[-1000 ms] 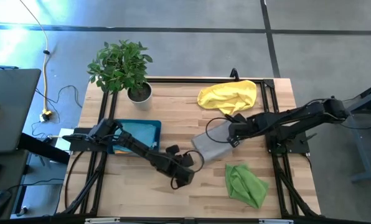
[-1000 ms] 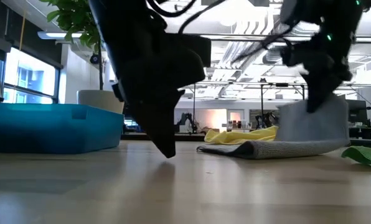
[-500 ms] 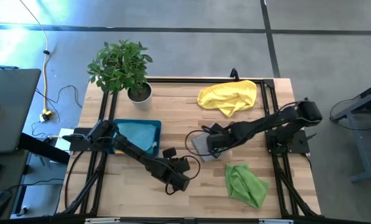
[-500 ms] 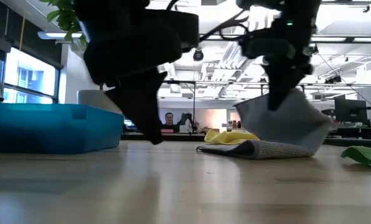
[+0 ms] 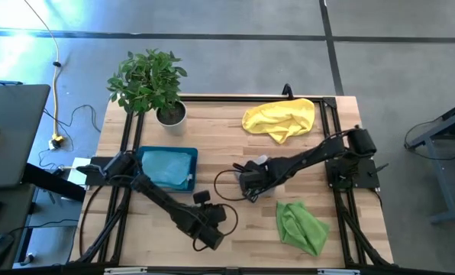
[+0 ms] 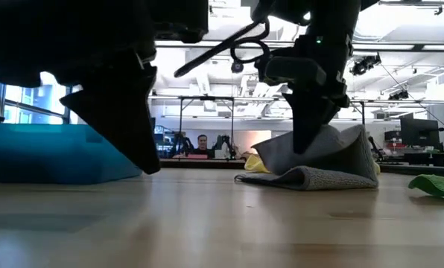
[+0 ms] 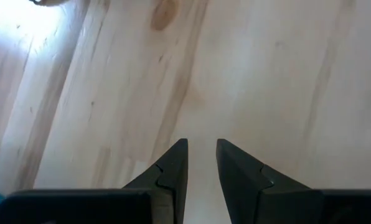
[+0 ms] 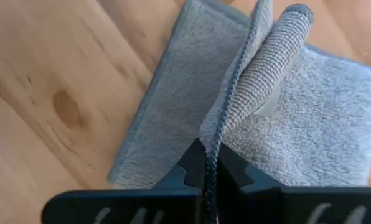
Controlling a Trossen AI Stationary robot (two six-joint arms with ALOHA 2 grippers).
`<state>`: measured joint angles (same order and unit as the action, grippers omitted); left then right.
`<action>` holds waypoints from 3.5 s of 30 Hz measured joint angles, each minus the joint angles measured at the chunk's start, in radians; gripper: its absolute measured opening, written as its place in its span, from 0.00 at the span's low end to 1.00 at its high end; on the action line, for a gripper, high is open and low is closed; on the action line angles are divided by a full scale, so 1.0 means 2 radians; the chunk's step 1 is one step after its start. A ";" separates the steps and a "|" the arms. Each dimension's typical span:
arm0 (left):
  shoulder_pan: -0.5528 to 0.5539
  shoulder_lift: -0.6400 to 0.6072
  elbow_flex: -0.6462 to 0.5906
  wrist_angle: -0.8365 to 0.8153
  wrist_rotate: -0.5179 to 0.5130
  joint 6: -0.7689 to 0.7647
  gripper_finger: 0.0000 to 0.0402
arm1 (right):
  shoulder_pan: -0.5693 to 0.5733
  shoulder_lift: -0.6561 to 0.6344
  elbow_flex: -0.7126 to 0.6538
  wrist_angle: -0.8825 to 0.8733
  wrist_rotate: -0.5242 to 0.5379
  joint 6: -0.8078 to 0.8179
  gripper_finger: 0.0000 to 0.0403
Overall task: Fold microfiber towels
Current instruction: Fold the gray towel on the table, then stack the gray microfiber towel on top of the blue microfiber towel in the blue bin
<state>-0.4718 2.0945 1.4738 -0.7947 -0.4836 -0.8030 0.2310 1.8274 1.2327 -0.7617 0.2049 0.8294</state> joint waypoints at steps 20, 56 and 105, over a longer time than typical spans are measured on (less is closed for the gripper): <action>-0.001 0.001 0.000 -0.001 -0.004 -0.015 0.18 | 0.027 -0.021 0.026 -0.035 -0.017 -0.071 0.41; 0.049 -0.009 0.010 0.044 0.026 -0.011 0.18 | 0.039 -0.188 -0.159 0.021 0.043 -0.131 0.42; 0.118 -0.030 0.021 0.192 -0.011 -0.162 0.18 | 0.042 -0.599 -0.542 0.379 0.170 -0.220 0.42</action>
<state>-0.2355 2.0340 1.5162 -0.4100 -0.5058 -1.1264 0.3141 0.6285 0.1480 -0.0037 0.5440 0.3885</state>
